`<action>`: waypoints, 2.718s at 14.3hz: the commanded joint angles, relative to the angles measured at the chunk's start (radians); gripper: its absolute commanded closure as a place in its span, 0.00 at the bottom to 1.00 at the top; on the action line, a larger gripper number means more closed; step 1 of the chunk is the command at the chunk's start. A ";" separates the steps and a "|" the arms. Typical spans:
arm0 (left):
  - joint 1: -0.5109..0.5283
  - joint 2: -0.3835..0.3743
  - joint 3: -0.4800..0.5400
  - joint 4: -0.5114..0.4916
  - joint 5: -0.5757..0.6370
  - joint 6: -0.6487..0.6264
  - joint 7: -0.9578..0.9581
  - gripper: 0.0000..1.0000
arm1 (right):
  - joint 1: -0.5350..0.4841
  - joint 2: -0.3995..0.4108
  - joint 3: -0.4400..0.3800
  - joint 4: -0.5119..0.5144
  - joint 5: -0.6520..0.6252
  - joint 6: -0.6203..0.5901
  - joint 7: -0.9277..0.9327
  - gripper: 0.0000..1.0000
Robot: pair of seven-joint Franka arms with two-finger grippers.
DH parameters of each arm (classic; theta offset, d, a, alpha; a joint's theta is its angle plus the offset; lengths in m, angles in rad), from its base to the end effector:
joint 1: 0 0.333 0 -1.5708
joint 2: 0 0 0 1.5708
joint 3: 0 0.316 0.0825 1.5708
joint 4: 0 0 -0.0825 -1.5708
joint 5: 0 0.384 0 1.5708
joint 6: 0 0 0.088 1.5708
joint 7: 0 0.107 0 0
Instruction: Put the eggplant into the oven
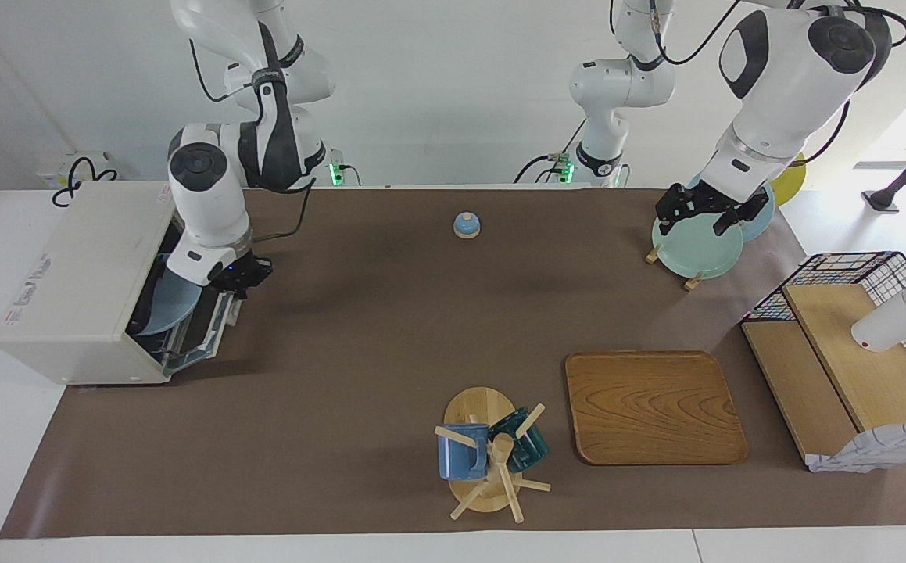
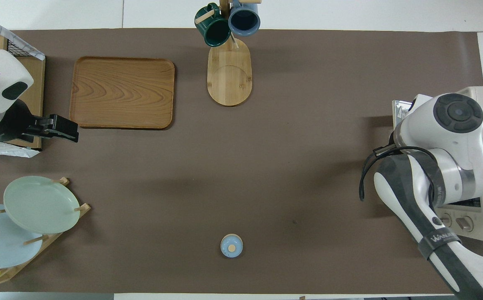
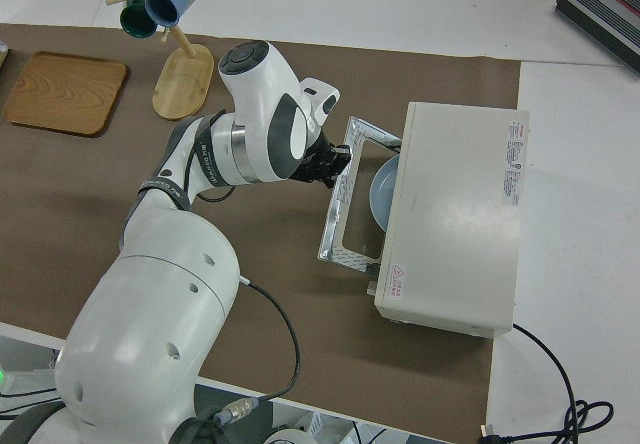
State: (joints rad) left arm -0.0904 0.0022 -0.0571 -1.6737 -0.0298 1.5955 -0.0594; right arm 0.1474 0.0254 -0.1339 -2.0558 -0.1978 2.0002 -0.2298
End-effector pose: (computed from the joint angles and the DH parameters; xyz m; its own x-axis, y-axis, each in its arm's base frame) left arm 0.5464 -0.0843 0.5769 0.9929 -0.0868 -0.0819 -0.0850 -0.9961 0.0249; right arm 0.5456 -0.0042 0.4186 0.9406 0.3153 -0.1255 0.3322 -0.9312 0.1502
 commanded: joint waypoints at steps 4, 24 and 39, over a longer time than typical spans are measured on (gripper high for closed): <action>0.005 -0.016 0.002 -0.012 -0.010 0.009 0.001 0.00 | -0.115 -0.039 -0.019 0.039 -0.051 -0.024 -0.132 1.00; 0.005 -0.016 0.002 -0.012 -0.010 0.009 0.001 0.00 | -0.080 -0.036 0.014 0.368 0.166 -0.457 0.092 0.00; 0.005 -0.016 0.002 -0.012 -0.010 0.009 0.001 0.00 | -0.046 -0.047 -0.044 0.370 0.162 -0.483 0.075 0.00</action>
State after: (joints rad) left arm -0.0903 0.0022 -0.0571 -1.6737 -0.0298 1.5955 -0.0594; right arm 0.0986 -0.0309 -0.1468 -1.6999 -0.0523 1.5414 -0.1425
